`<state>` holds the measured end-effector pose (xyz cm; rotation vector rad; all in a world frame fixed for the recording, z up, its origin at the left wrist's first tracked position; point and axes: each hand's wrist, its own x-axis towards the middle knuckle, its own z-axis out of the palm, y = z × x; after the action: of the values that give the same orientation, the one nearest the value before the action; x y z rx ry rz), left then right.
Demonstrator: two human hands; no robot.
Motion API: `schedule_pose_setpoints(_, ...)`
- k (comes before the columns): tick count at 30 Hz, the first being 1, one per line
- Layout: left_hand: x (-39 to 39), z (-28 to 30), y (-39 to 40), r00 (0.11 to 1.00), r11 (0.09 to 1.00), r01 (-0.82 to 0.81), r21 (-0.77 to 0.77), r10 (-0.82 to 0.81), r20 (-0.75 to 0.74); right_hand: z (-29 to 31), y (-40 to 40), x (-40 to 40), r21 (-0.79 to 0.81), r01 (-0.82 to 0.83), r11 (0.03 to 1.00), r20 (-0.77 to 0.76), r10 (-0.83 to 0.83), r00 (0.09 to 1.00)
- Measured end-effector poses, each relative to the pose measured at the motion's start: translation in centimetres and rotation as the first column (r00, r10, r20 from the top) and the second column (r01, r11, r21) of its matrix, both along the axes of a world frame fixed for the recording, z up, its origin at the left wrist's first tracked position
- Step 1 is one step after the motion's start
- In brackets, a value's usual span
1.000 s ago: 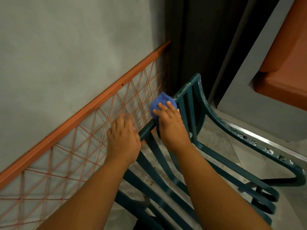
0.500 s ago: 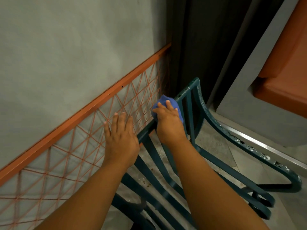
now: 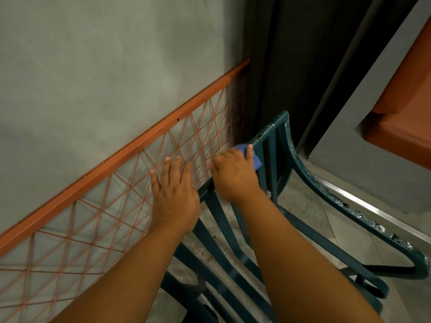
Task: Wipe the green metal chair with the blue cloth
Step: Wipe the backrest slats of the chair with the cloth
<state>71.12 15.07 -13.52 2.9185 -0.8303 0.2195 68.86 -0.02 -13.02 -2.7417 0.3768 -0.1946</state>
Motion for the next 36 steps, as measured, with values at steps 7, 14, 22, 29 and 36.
schedule_pose_setpoints(7,0.1,0.1,0.1,1.000,1.000,-0.011,-0.008,0.011,-0.010,0.5,-1.7,0.6,-0.122,-0.213,0.969,-0.012,0.214,0.977)
schedule_pose_setpoints(14,0.3,-0.1,0.0,1.000,0.999,-0.019,0.026,0.019,-0.005,-0.7,1.7,0.6,-0.150,-0.144,0.978,0.166,0.168,0.972)
schedule_pose_setpoints(22,0.3,0.1,-0.3,1.000,0.997,-0.025,0.075,0.025,0.006,-3.8,-0.9,-3.3,0.130,-0.195,0.972,0.319,0.145,0.937)
schedule_pose_setpoints(29,0.1,0.1,-0.3,1.000,0.998,-0.014,0.060,0.014,0.007,-4.2,2.1,-4.1,0.224,-0.141,0.964,0.402,0.040,0.915)
schedule_pose_setpoints(36,-0.2,0.3,-0.3,1.000,0.999,0.006,0.042,-0.006,0.007,-1.4,-1.1,-2.4,0.099,0.126,0.987,0.249,-0.147,0.957)
